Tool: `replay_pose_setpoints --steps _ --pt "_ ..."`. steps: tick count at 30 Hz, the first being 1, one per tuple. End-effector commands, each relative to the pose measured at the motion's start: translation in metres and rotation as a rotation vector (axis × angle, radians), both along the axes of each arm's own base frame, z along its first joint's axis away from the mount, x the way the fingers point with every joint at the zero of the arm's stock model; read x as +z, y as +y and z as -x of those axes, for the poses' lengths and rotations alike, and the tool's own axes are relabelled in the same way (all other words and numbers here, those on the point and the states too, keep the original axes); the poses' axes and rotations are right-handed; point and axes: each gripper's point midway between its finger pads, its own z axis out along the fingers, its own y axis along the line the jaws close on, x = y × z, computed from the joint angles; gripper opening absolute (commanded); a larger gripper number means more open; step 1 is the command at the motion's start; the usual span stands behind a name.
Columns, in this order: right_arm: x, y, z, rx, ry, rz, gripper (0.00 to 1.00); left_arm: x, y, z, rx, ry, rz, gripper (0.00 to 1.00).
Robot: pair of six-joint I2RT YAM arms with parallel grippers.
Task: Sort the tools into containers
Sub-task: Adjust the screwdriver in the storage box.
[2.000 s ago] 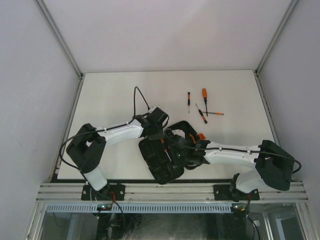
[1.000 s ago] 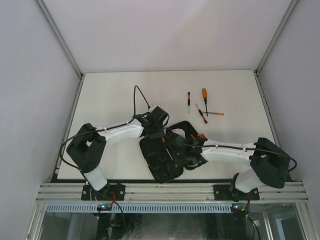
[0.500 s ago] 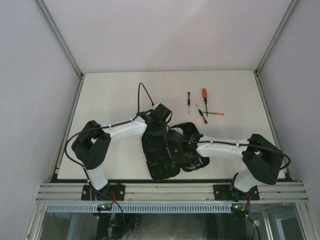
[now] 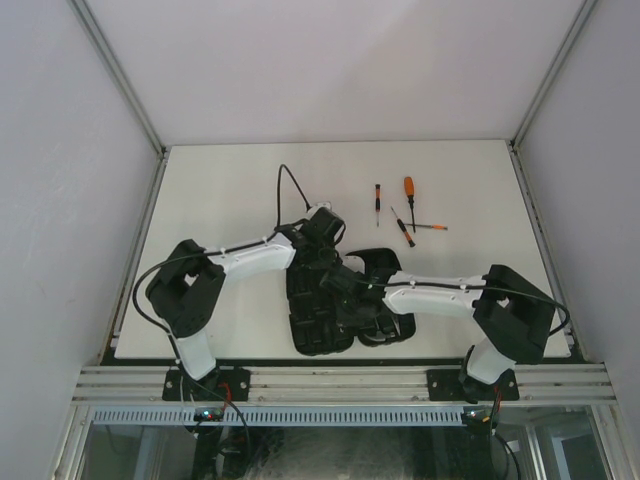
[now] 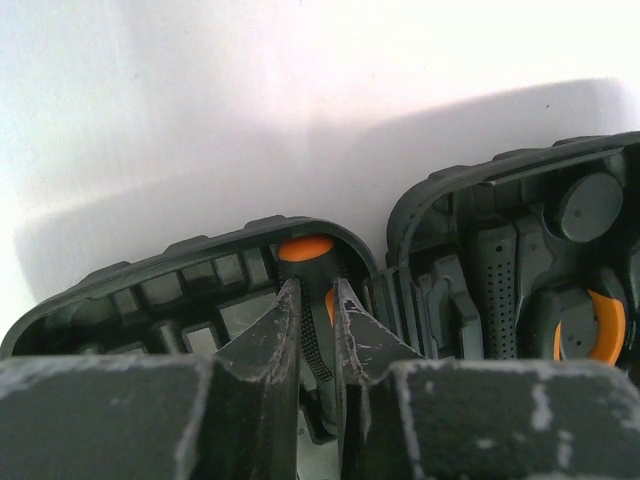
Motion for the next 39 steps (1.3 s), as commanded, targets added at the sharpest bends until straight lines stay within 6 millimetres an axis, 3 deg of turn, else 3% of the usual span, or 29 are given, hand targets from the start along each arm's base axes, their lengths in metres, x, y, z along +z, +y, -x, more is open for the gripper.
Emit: replay_pose_setpoints --steps 1,10,14,24,30,35,39 --pt "-0.069 -0.112 0.043 -0.035 0.107 0.493 0.00 -0.075 0.036 0.060 -0.069 0.238 -0.180 0.09" --pt "-0.092 -0.121 0.063 -0.055 0.113 0.589 0.00 -0.082 0.037 0.064 -0.081 0.246 -0.175 0.07" --pt "-0.093 -0.122 0.068 -0.049 0.116 0.597 0.00 -0.084 0.038 0.065 -0.081 0.245 -0.171 0.07" --pt "-0.038 -0.110 0.044 -0.030 0.016 0.418 0.00 -0.077 0.055 0.074 -0.073 0.228 -0.179 0.07" --pt "-0.020 -0.109 0.034 0.010 -0.031 0.351 0.00 -0.071 0.069 0.085 -0.059 0.217 -0.175 0.07" --pt "-0.014 -0.102 0.030 0.029 -0.037 0.302 0.00 -0.057 0.064 0.081 -0.053 0.193 -0.142 0.07" --pt "-0.003 -0.094 0.026 0.025 -0.062 0.238 0.12 -0.041 0.055 0.071 -0.054 0.166 -0.122 0.07"
